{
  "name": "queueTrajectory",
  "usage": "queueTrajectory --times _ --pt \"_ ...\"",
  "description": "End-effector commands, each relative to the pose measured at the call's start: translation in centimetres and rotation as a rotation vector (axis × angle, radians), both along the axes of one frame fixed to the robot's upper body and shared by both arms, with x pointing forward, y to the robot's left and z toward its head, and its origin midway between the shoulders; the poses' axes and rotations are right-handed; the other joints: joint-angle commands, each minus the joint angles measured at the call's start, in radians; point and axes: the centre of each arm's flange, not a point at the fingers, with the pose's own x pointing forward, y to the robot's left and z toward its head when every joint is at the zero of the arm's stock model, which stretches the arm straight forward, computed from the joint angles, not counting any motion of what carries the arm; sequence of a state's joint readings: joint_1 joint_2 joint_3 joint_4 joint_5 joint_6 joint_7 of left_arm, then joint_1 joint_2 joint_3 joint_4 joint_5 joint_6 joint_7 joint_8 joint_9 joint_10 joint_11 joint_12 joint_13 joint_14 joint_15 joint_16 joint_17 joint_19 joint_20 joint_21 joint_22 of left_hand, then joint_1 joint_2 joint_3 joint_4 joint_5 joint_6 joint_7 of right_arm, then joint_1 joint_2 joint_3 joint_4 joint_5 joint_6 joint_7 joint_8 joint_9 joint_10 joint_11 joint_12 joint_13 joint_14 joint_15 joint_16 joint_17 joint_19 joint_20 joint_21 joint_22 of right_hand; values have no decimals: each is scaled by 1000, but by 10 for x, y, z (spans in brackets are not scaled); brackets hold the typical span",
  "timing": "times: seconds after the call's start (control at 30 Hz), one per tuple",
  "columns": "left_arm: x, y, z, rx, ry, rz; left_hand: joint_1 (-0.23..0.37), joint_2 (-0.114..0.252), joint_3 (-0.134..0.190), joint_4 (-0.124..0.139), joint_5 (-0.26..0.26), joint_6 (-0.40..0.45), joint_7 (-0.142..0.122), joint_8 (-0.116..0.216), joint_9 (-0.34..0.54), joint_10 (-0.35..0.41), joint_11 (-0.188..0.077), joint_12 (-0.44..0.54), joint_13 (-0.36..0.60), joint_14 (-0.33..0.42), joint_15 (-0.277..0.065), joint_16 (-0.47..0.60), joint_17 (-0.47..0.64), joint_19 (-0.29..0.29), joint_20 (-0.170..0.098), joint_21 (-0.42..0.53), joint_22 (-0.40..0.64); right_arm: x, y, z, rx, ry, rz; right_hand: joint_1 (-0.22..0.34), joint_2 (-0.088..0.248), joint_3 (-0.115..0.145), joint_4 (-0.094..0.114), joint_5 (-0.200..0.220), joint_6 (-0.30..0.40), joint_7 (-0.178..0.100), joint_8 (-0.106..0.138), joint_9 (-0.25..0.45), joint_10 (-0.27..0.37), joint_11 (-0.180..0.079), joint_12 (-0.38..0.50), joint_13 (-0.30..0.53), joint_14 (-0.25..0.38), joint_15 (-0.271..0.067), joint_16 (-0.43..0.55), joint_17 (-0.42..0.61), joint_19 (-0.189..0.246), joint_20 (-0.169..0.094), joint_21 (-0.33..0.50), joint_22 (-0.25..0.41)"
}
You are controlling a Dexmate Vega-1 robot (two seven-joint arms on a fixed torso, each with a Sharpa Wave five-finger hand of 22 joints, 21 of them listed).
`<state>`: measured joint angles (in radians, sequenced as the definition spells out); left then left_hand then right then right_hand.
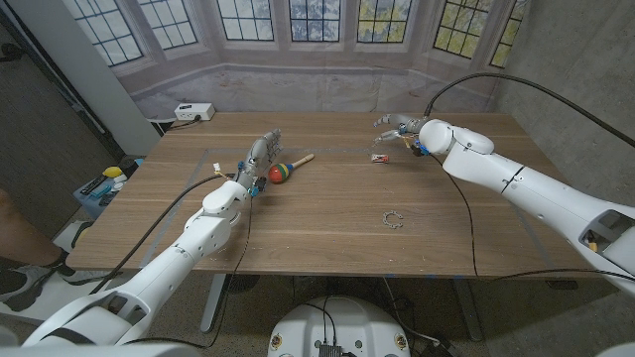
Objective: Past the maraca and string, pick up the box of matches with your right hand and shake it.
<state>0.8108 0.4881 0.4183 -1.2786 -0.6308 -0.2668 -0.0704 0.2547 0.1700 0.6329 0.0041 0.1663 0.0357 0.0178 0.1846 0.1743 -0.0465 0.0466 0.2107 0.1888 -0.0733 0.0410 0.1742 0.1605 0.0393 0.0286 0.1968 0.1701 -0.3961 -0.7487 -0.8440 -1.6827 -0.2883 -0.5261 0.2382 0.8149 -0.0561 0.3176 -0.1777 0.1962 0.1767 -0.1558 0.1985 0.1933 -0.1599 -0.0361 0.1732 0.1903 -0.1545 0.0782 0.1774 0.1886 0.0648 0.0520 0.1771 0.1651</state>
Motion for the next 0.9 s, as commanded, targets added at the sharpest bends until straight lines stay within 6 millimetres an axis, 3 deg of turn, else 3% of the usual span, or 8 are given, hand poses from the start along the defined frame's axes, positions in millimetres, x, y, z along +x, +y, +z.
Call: queueTrajectory --times 0.03,0.37,0.9 --pt "2 -3 -1 6 8 -11 8 1 1 -6 7 10 1 1 6 3 6 -1 1 -5 9 2 6 11 -1 -2 4 14 1 7 -82 55 -23 11 -4 4 5 -1 10 -2 5 5 -18 2 7 3 -18 5 -3 4 -7 1 0 5" --pt "2 -2 -3 7 14 -7 9 2 0 -7 7 9 1 0 6 1 4 -2 1 -5 9 2 6 11 0 -2 4 18 0 6 -129 91 -49 9 -12 2 10 -2 17 -1 6 6 -35 9 7 4 -40 13 -2 5 -17 6 1 5" --pt "0 -6 -7 10 17 -17 11 3 -2 -9 7 10 1 1 6 3 6 -2 2 -5 9 2 6 12 0 -2 4 21 -1 -7 -150 101 -94 -6 -25 -4 20 -2 98 5 32 7 -38 12 15 3 -50 12 9 7 -19 9 7 5"
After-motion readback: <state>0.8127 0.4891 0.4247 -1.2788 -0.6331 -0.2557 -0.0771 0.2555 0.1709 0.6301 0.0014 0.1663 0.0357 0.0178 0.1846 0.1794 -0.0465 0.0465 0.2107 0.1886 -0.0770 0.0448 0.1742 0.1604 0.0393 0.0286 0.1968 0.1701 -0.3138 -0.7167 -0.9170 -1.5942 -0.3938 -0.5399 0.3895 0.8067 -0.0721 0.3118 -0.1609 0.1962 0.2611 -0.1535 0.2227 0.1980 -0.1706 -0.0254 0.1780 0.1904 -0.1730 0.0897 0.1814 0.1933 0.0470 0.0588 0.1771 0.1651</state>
